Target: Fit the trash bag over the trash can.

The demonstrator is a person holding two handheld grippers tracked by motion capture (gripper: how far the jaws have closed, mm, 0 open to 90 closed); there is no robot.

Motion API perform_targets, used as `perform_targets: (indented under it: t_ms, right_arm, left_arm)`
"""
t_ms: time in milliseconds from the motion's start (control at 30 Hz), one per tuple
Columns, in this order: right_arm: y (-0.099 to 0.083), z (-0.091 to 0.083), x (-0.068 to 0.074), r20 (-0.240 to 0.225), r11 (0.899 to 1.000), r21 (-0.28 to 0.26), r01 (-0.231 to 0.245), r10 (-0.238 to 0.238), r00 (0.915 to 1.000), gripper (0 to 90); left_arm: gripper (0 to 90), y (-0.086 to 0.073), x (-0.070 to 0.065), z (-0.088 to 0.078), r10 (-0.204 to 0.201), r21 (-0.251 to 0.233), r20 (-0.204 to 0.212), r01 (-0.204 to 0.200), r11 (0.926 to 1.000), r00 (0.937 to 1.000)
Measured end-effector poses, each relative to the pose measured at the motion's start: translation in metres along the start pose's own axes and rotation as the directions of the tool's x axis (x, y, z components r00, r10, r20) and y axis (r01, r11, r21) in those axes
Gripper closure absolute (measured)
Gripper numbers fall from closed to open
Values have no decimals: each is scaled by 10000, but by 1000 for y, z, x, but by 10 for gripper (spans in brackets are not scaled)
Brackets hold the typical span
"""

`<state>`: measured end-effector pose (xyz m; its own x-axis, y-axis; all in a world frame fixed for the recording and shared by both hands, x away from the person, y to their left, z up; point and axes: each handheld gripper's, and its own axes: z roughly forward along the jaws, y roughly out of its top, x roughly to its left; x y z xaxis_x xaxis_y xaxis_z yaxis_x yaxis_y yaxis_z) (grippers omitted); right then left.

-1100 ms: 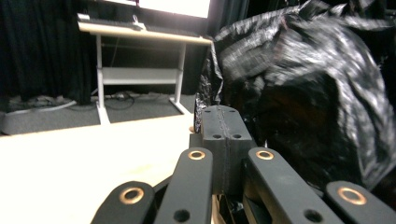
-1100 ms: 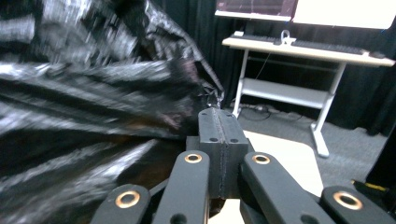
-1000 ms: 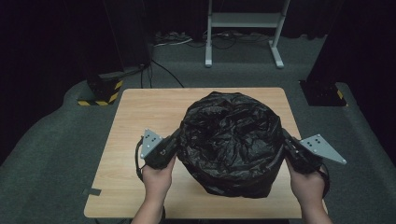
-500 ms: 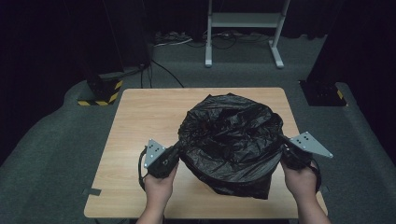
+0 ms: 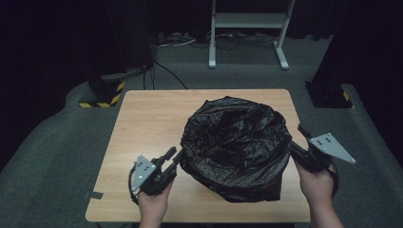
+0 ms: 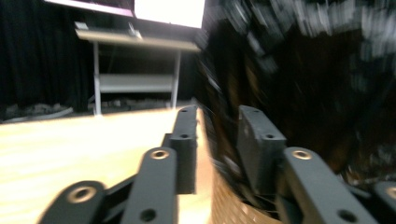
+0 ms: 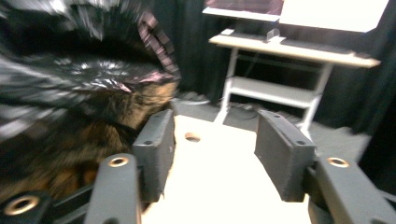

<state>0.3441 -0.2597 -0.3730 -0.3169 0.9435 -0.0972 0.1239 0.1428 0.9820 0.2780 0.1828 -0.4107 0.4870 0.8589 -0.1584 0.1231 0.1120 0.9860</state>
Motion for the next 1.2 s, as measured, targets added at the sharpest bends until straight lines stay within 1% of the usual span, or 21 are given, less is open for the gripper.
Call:
perform_targets:
  t_ms: [67,133,233,267,300,367,400,433,533,667,733,833,900,933,1000,1033,1067,1100,1133,1167,1200]
  right_arm:
    - [-1,-18,-1,460,9995,-270,148,-136,9988,429]
    - [-4,-36,1,789,9994,-301,177,-153,9968,423]
    - [-14,-55,13,669,10000,-38,11,-8,9978,406]
    - [-18,-58,19,605,9999,128,27,-35,9982,397]
    - [-23,-59,26,537,9994,334,-6,-12,9986,390]
    - [-30,-60,37,319,9980,624,-53,33,9995,380]
    - [-30,-60,37,319,9980,624,-53,33,9995,380]
    - [-34,-57,46,138,9973,728,33,-43,9999,368]
    - [-34,-49,50,89,9969,760,183,-190,9998,375]
    - [-32,-32,44,-28,9970,760,167,-166,9999,371]
    - [-32,-22,39,-39,9970,728,259,-257,9997,372]
    - [-29,-5,28,-156,9971,750,136,-124,9998,371]
    - [-28,7,19,-161,9968,778,180,-168,9997,352]
    - [-27,10,16,-136,9966,807,176,-165,9998,327]
    - [-26,12,12,-48,9959,895,155,-152,9999,320]
    - [-25,12,9,124,9957,910,193,-206,9997,320]
    - [-26,2,1,465,9967,809,-47,9,9989,320]
    - [-28,-6,-1,635,9967,795,-162,111,9979,320]
    - [-30,-12,-2,730,9965,806,-236,177,9972,319]
    - [-33,-20,-2,822,9965,803,-249,183,9964,318]
    - [-36,-28,-1,946,9963,830,-213,134,9954,317]
  left_arm:
    - [622,4,12,-6,-7,-297,-457,-6,9996,9990]
    - [618,9,24,1,-101,-43,-626,99,9999,9980]
    - [599,11,33,33,395,818,-844,-326,9961,9957]
    - [599,11,33,33,395,818,-844,-326,9961,9957]
    - [599,9,37,57,484,1423,-778,-369,9891,9958]
    - [601,5,34,75,631,1808,-586,-515,9822,9963]
    - [601,5,34,75,631,1808,-586,-515,9822,9963]
    - [607,1,26,85,865,2012,-343,-779,9764,9957]
    - [624,-2,18,86,823,1894,-63,-796,9787,9966]
    - [633,-6,11,81,774,1791,120,-783,9807,9969]
    - [639,-8,6,72,719,1777,148,-733,9813,9973]
    - [655,-9,-4,57,764,1674,295,-803,9826,9966]
    - [647,-11,-12,45,972,1505,532,-1042,9831,9938]
    - [629,-12,-14,39,1068,1429,497,-1129,9833,9930]
    - [621,-13,-13,35,1103,1385,398,-1148,9837,9931]
    - [621,-13,-8,33,1166,1393,183,-1180,9832,9930]
    - [624,-13,-2,34,1098,1449,-20,-1084,9835,9940]
    - [624,-11,13,39,845,1522,-332,-786,9852,9959]
    - [625,-11,13,39,845,1522,-332,-786,9852,9959]
    - [624,-9,24,54,981,1726,-601,-865,9812,9934]
    - [624,-8,26,63,1208,1869,-730,-1054,9767,9900]
